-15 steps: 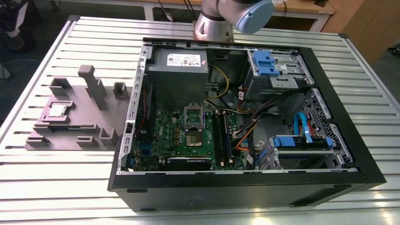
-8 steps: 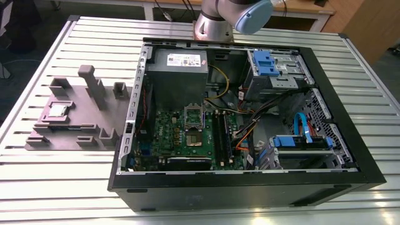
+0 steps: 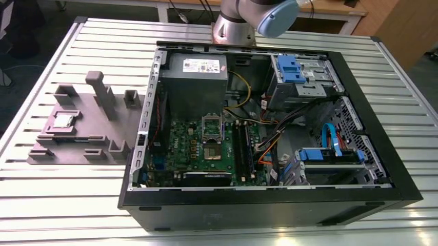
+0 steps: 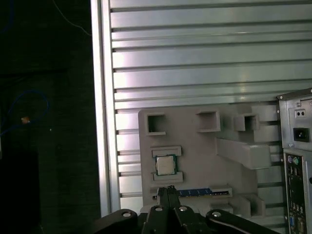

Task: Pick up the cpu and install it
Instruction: 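Pick up the cpu and move it towards the insertion slot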

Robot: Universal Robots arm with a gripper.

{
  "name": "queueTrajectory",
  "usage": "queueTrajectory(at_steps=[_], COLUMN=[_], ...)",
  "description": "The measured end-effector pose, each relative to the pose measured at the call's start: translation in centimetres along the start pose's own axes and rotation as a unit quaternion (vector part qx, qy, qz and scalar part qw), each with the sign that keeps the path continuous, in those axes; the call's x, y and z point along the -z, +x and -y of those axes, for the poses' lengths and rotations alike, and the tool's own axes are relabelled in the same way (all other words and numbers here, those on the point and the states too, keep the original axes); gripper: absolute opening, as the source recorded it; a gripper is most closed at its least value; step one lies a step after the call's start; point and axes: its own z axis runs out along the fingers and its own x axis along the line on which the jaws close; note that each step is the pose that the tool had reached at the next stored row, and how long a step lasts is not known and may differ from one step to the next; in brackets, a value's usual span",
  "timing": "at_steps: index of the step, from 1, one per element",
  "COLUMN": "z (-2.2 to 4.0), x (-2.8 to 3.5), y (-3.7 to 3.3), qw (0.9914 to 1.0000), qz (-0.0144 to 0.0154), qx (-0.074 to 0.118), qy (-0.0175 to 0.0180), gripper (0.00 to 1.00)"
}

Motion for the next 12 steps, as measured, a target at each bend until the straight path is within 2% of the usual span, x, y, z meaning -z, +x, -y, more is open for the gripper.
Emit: queueTrajectory(at_steps=[2,3,5,6,8,11,12], z=[0.0,0.0,0.0,0.0,0.0,0.0,0.01], x=[0.0,0.0,0.0,0.0,0.0,0.0,-0.08], y=[0.01,0.02,0.03,0.04,0.05,0.07,0.07], qw=[1.0,1.0,1.0,1.0,1.0,1.0,1.0], qz=[0.0,0.0,0.0,0.0,0.0,0.0,0.0001], qx=[0.0,0.0,0.0,0.0,0.0,0.0,0.001], qy=[0.0,0.0,0.0,0.0,0.0,0.0,0.0], gripper=[0.18,0.18,0.3,0.3,0.42,0.48,0.54])
